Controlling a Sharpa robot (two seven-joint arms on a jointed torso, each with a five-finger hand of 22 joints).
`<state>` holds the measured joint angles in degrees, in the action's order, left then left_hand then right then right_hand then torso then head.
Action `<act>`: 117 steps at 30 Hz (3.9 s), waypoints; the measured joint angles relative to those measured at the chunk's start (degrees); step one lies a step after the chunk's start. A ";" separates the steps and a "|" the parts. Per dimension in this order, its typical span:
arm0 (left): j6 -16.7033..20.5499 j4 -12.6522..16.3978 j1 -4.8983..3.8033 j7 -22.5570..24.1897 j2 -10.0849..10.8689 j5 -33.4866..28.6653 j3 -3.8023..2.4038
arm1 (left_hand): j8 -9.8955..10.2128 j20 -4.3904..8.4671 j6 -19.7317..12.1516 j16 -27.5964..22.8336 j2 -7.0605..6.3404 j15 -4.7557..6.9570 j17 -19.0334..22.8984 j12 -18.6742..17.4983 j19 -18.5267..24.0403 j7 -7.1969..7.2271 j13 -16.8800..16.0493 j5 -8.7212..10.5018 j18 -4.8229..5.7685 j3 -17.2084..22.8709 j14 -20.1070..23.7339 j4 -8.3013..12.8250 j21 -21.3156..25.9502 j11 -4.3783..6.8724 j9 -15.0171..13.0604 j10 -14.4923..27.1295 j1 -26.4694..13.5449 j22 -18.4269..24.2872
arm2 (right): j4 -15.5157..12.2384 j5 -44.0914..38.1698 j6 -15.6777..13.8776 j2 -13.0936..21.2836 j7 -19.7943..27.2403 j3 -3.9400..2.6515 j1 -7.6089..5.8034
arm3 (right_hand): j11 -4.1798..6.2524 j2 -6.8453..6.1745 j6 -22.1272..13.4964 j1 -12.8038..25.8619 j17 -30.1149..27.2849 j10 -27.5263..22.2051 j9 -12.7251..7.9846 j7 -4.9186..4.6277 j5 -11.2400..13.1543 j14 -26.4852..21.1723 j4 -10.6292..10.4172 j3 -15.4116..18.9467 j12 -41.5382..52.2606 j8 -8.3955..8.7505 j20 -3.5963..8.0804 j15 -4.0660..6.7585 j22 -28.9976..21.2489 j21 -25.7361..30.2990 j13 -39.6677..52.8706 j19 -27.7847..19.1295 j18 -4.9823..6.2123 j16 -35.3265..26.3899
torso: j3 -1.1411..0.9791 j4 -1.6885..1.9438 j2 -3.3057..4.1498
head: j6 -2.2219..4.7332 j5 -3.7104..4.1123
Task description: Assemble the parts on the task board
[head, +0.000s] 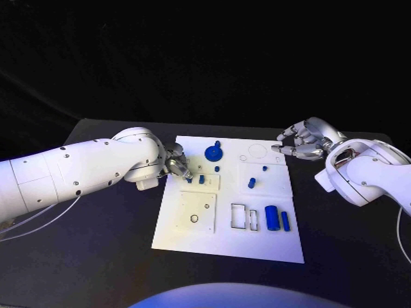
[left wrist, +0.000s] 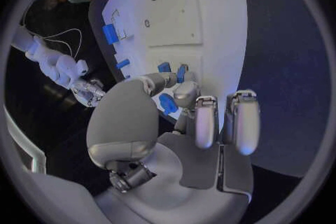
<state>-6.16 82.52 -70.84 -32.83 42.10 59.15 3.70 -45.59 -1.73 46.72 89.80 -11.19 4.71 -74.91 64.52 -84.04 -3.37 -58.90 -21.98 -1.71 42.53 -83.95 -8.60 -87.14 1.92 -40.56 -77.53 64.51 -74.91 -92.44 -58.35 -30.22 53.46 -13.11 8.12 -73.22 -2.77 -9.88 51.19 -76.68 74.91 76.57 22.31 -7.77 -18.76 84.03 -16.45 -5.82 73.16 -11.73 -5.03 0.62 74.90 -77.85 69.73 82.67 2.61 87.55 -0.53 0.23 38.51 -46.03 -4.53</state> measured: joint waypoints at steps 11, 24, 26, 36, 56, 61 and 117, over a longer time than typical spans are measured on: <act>-0.28 -0.20 0.02 -0.69 -0.18 0.79 0.01 | 0.00 0.00 0.00 0.00 -0.06 0.00 0.00 0.00 0.00 0.00 0.00 -0.23 0.00 0.00 0.00 0.00 0.00 0.00 -0.02 0.00 -0.06 0.00 | -0.04 0.00 -0.01 0.03 0.00 0.00 0.01 | 0.00 0.00 0.00 0.00 0.00 0.00 0.06 0.00 0.00 0.00 -0.15 -0.14 0.00 0.00 0.00 0.00 0.04 0.13 0.00 0.00 0.00 0.00 | -0.03 0.01 0.02 | -0.17 0.04; -0.69 -0.42 0.14 -0.91 -0.56 1.14 -0.01 | 0.01 0.00 0.00 0.00 -0.04 0.00 0.00 0.00 0.00 0.00 0.00 -0.21 0.00 0.00 0.00 0.01 0.00 0.12 -0.03 -0.12 -0.03 0.00 | -0.01 0.00 -0.01 0.01 0.00 0.00 0.07 | 0.00 0.00 0.00 0.00 0.00 0.00 0.05 0.00 0.00 0.00 -0.15 -0.14 0.00 0.00 0.00 0.00 0.04 0.13 0.00 0.00 0.00 0.00 | -0.04 0.03 -0.06 | -0.34 0.01; -0.74 -0.43 0.14 -0.94 -0.58 1.20 -0.01 | 0.01 0.00 0.00 0.00 -0.03 0.00 0.00 0.00 0.00 0.00 0.00 -0.21 0.00 0.00 0.00 0.01 0.00 0.21 -0.04 -0.21 -0.03 0.00 | -0.01 0.00 -0.01 0.03 0.00 0.00 0.08 | 0.00 0.00 0.00 0.00 0.00 0.00 0.05 0.00 0.00 0.00 -0.15 -0.14 0.00 0.00 0.00 0.00 0.04 0.13 0.00 0.00 0.00 0.00 | -0.04 0.02 -0.06 | -0.34 0.01; -1.00 -0.36 0.16 -1.19 -0.78 1.44 -0.03 | 0.05 0.00 0.21 0.00 -0.03 0.00 0.00 0.11 0.00 -0.19 0.00 -0.55 0.00 0.00 0.00 0.01 0.00 0.21 -1.80 -0.21 -0.03 0.00 | -0.06 0.01 0.00 0.10 0.01 0.00 0.11 | 0.00 0.00 0.00 0.00 0.00 0.00 0.04 0.00 0.00 0.00 -0.14 -0.14 0.00 0.00 0.00 0.00 0.03 0.13 0.00 0.00 0.00 0.00 | -0.06 0.01 -0.03 | -0.47 0.04; -1.91 -1.32 0.13 -1.69 -1.64 1.51 -0.06 | -1.31 0.42 0.92 0.00 -0.90 0.62 0.00 0.21 0.00 -0.10 0.67 0.94 0.00 1.58 -0.20 3.63 0.00 0.43 -2.56 -0.84 -4.37 0.00 | -0.04 0.00 0.00 0.14 0.02 0.00 0.12 | 0.00 0.16 0.00 0.76 0.00 0.00 0.21 0.00 0.62 0.00 -0.15 -0.14 0.00 -0.23 0.00 0.00 0.02 0.36 -0.23 0.00 0.00 0.00 | -0.08 0.01 -0.01 | -0.69 0.02; -2.10 -1.59 0.13 -1.79 -1.87 1.51 -0.06 | -1.34 0.62 1.23 0.00 -0.98 0.82 0.00 0.21 0.20 0.18 0.67 2.64 0.00 1.82 0.00 4.21 0.00 0.53 -1.85 -0.94 -5.05 0.00 | -0.03 0.01 -0.01 0.14 0.04 0.00 0.12 | 0.00 -0.07 0.00 0.99 0.00 0.00 0.24 0.00 1.08 0.00 -0.14 -0.14 0.00 -0.23 0.00 0.00 0.01 0.36 -0.35 0.00 0.00 0.00 | -0.08 -0.01 -0.01 | -0.76 0.11; 2.43 -2.06 0.26 -0.64 -0.18 1.49 -1.11 | -0.41 0.80 1.75 0.00 -1.24 1.19 0.00 -1.67 0.00 1.69 4.18 0.37 0.00 -22.03 -0.02 -8.04 1.57 0.51 1.87 1.62 -6.68 0.00 | 0.12 0.17 -0.07 0.19 0.15 0.00 0.22 | -0.21 0.23 -0.21 3.70 0.02 -0.21 0.57 0.21 5.56 0.00 -0.22 1.23 -0.45 -0.45 0.00 0.00 0.03 1.68 -0.91 -0.42 -0.01 -0.57 | -0.02 0.01 -0.10 | -0.61 0.04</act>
<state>-3.73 80.46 -70.59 -33.46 41.92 60.64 2.59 -46.00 -0.93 48.46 89.79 -12.43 5.89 -74.90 62.85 -84.04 -1.68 -54.72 -21.62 -1.70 20.50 -83.97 -16.64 -85.57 2.43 -38.69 -75.91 57.83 -74.91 -92.33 -58.19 -30.30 53.66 -12.96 8.12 -73.01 -2.98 -9.65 50.98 -72.98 74.93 76.36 22.88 -7.56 -13.20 84.03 -16.68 -4.60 72.71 -12.19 -5.03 0.62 74.94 -76.17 68.83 82.25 2.61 86.98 -0.55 0.24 38.41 -46.64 -4.49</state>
